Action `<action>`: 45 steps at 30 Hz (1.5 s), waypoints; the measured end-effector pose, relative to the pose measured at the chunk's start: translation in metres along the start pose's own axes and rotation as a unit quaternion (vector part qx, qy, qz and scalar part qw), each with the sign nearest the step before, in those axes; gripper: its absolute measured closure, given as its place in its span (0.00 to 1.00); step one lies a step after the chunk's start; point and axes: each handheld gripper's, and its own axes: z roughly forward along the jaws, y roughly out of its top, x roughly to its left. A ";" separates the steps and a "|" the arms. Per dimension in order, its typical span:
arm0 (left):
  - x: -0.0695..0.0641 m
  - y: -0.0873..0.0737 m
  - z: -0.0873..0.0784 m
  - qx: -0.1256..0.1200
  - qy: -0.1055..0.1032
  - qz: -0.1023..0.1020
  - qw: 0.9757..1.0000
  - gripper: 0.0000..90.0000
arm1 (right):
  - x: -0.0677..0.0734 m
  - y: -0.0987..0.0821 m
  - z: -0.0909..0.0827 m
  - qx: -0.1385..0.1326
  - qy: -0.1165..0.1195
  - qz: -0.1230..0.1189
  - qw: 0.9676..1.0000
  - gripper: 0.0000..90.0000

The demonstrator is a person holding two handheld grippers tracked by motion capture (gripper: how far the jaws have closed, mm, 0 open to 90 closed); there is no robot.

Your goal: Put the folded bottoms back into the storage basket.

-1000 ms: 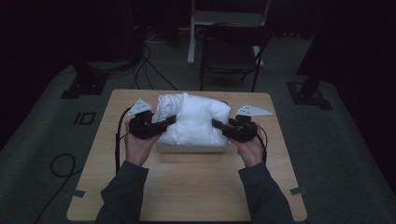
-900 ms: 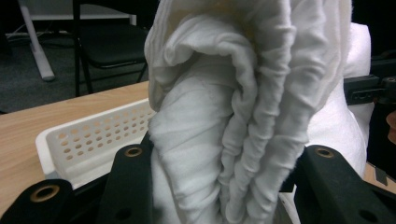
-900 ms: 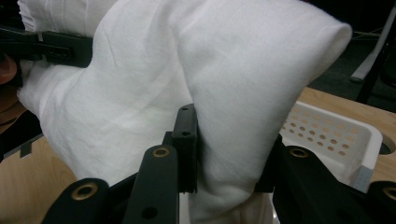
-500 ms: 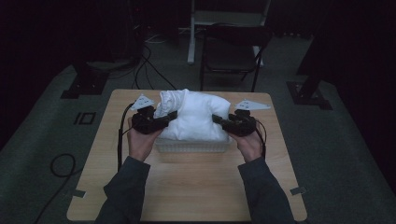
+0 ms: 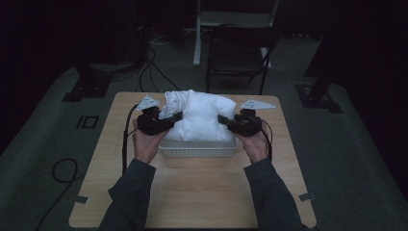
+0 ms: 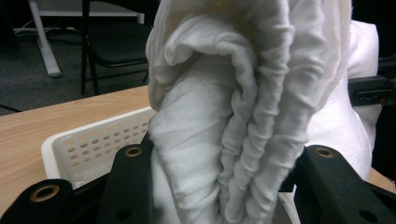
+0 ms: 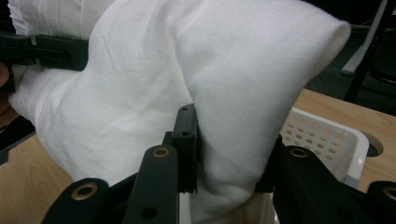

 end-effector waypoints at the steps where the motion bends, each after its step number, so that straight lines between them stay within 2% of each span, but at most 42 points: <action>1: 0.000 0.000 0.000 0.000 0.001 -0.001 1.000 0.61 | -0.001 0.001 0.001 0.000 0.000 0.002 1.000 0.78; 16: 0.012 0.000 0.010 0.005 0.007 -0.011 1.000 0.61 | -0.007 0.004 0.015 0.004 -0.008 0.010 1.000 0.78; 45: 0.027 -0.004 0.027 0.016 0.016 -0.029 0.999 0.61 | -0.017 0.002 0.037 0.017 -0.018 0.026 0.999 0.78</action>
